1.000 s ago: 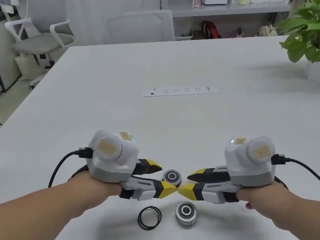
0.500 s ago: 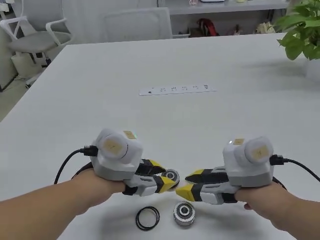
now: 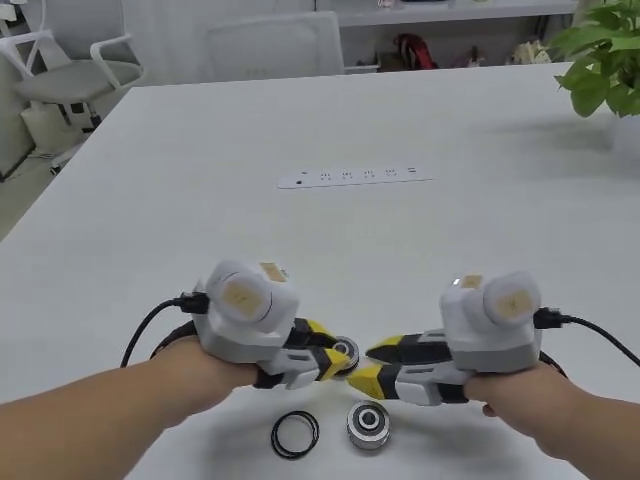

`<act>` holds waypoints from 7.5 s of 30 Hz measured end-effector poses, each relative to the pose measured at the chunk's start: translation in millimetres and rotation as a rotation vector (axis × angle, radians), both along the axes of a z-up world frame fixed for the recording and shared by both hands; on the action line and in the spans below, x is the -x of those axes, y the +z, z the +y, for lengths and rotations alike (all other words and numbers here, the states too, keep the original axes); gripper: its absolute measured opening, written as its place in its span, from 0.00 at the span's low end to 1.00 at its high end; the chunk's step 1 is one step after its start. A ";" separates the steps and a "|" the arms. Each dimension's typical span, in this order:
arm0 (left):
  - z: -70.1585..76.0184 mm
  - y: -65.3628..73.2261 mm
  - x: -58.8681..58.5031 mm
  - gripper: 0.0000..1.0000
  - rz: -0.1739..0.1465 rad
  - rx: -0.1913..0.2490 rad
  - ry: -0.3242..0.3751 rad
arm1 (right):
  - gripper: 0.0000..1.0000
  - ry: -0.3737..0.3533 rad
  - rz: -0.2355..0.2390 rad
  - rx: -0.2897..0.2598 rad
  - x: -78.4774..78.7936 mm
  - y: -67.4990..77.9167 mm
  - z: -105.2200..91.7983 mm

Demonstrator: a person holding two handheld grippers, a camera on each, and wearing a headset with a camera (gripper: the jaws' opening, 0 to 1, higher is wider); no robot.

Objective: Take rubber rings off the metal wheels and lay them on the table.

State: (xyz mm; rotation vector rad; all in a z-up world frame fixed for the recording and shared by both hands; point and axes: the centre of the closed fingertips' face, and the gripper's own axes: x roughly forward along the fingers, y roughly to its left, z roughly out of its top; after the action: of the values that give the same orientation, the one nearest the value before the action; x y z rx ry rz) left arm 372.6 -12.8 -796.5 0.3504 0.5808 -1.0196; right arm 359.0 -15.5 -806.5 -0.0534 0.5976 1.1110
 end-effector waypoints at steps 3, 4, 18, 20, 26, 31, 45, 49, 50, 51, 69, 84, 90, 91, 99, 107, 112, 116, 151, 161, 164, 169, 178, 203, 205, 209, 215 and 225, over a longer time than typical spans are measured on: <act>1.1 0.0 -0.9 0.14 -0.001 -0.002 0.009 | 0.25 0.003 -0.013 0.006 0.3 0.4 3.8; 1.7 -0.1 -0.6 0.14 -0.004 -0.006 0.005 | 0.25 0.003 -0.016 0.006 0.1 0.7 4.7; 3.1 -0.6 0.4 0.14 0.002 -0.008 0.022 | 0.22 -0.007 -0.071 0.057 -7.5 -3.3 8.1; 3.0 -0.4 1.4 0.14 0.000 -0.008 0.022 | 0.21 -0.002 -0.079 0.065 -6.7 -3.5 6.9; 3.0 -0.4 1.3 0.14 0.000 -0.010 0.023 | 0.15 0.006 -0.085 0.077 -4.6 -4.2 2.1; 3.0 -0.6 0.9 0.14 0.004 -0.010 0.028 | 0.13 0.007 -0.082 0.079 -4.1 -4.2 1.7; 2.9 -0.7 -0.7 0.14 0.005 -0.003 0.037 | 0.04 -0.007 -0.042 0.057 -4.2 -4.6 -1.5; 2.9 -0.8 -1.0 0.13 0.003 -0.004 0.038 | 0.00 -0.020 -0.031 0.051 -5.5 -4.4 -4.3; 2.7 -0.8 -0.7 0.13 0.003 -0.004 0.037 | 0.00 -0.025 -0.023 0.045 -6.3 -4.1 -4.7; 2.6 -0.9 -0.7 0.13 0.002 -0.005 0.036 | 0.00 -0.028 -0.019 0.044 -5.9 -4.1 -4.9; -0.6 -1.5 0.5 0.13 -0.014 -0.025 0.042 | 0.00 -0.194 0.147 -0.156 -15.2 7.9 -10.9; -1.2 -1.8 1.0 0.12 -0.018 -0.052 0.050 | 0.00 -0.159 0.137 -0.146 -9.5 12.9 -3.9; -1.2 -1.7 1.1 0.12 -0.019 -0.052 0.049 | 0.00 -0.164 0.150 -0.165 -8.4 15.0 -3.2; -1.2 -1.8 1.2 0.12 -0.019 -0.052 0.047 | 0.00 -0.161 0.150 -0.167 -7.9 15.5 -2.5; -1.2 -1.8 1.6 0.12 -0.020 -0.052 0.044 | 0.00 -0.135 0.156 -0.205 -4.6 22.4 5.9; -1.4 -1.1 1.6 0.12 -0.018 -0.050 0.045 | 0.00 -0.185 0.174 -0.195 -9.2 13.9 -6.0; -1.3 -1.1 1.6 0.12 -0.018 -0.049 0.046 | 0.00 -0.182 0.182 -0.213 -7.2 18.1 -3.8; -1.3 -1.1 1.9 0.12 -0.018 -0.049 0.044 | 0.00 -0.176 0.200 -0.244 -5.4 21.6 -0.8; -2.1 -0.6 6.5 0.14 -0.011 -0.051 0.019 | 0.00 -0.210 0.254 -0.252 -5.7 15.6 -5.2; -2.7 3.3 21.9 0.26 -0.006 -0.047 -0.039 | 0.00 -0.205 0.251 -0.260 -5.5 18.7 -5.5; -2.5 8.0 24.8 0.27 -0.022 -0.036 -0.052 | 0.00 -0.207 0.251 -0.263 -5.8 19.4 -5.8; -2.0 21.1 29.3 0.31 -0.055 -0.005 -0.067 | 0.00 -0.207 0.248 -0.269 -5.5 22.8 -5.7; 4.7 41.7 35.6 0.39 -0.080 0.041 -0.067 | 0.00 -0.202 0.246 -0.284 -4.6 29.2 -4.4; 34.3 64.6 59.0 0.62 -0.088 0.108 -0.040 | 0.00 -0.181 0.254 -0.310 5.0 41.2 -0.6; 37.1 65.0 61.0 0.63 -0.093 0.110 -0.039 | 0.00 -0.178 0.256 -0.311 6.3 42.3 0.3; 43.1 63.9 65.5 0.65 -0.099 0.103 -0.043 | 0.00 -0.169 0.261 -0.311 8.9 43.8 1.7; 51.5 67.6 67.1 0.67 -0.108 0.117 -0.033 | 0.00 -0.158 0.271 -0.307 11.1 43.1 3.9; 61.8 69.1 69.7 0.75 -0.121 0.127 -0.011 | 0.00 -0.126 0.296 -0.302 18.8 41.3 10.0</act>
State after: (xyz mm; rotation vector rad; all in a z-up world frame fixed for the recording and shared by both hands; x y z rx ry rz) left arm 302.9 49.0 -727.4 0.3012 0.4033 -1.0324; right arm 340.2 -5.5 -765.3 0.4107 0.6792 1.0831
